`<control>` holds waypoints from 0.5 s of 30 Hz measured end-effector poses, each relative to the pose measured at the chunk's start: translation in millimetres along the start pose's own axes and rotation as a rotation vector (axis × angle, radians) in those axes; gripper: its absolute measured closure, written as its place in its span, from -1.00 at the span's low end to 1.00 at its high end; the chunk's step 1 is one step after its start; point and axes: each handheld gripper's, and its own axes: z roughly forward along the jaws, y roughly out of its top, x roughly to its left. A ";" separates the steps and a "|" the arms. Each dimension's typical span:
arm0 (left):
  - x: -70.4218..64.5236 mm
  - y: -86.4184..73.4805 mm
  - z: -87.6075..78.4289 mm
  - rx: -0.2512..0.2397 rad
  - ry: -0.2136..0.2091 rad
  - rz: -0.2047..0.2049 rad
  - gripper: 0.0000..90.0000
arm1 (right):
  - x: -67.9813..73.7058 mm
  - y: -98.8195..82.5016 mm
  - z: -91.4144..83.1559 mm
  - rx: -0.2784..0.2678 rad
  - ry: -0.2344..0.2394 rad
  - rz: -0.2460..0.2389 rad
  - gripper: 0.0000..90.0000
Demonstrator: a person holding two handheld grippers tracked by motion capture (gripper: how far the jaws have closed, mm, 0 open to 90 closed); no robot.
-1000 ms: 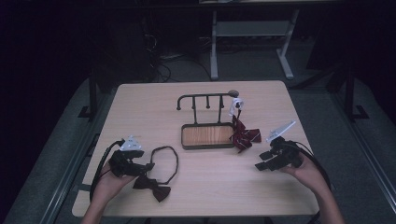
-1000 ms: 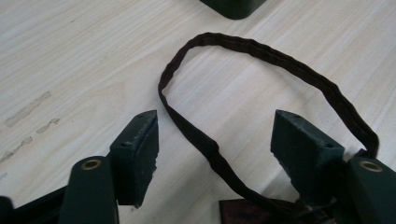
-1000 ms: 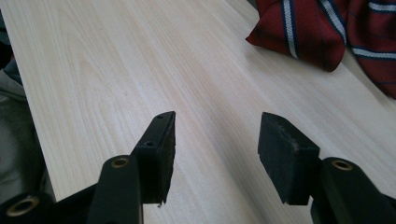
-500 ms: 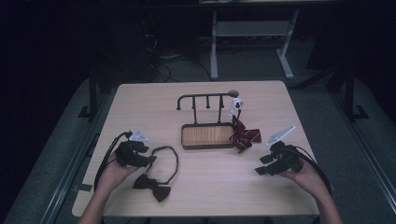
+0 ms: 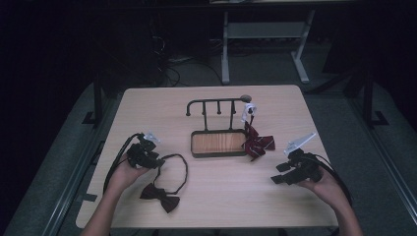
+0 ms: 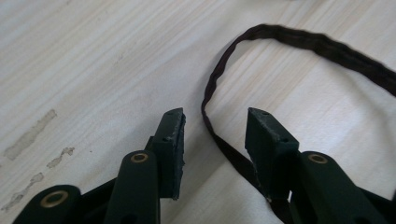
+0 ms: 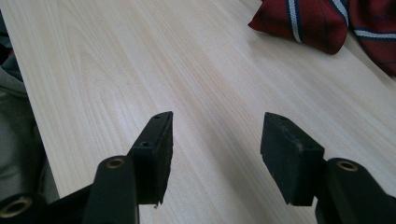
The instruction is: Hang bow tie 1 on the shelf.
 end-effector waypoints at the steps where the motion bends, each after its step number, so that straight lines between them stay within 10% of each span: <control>1: 0.5 0.1 0.7 0.005 0.000 0.001 0.33 | -0.2 -0.1 -0.2 -0.001 0.000 0.001 -0.03; 15: 4.3 5.1 10.2 0.058 -0.012 0.011 0.74 | 1.3 0.6 -2.9 -0.013 -0.005 -0.005 -0.02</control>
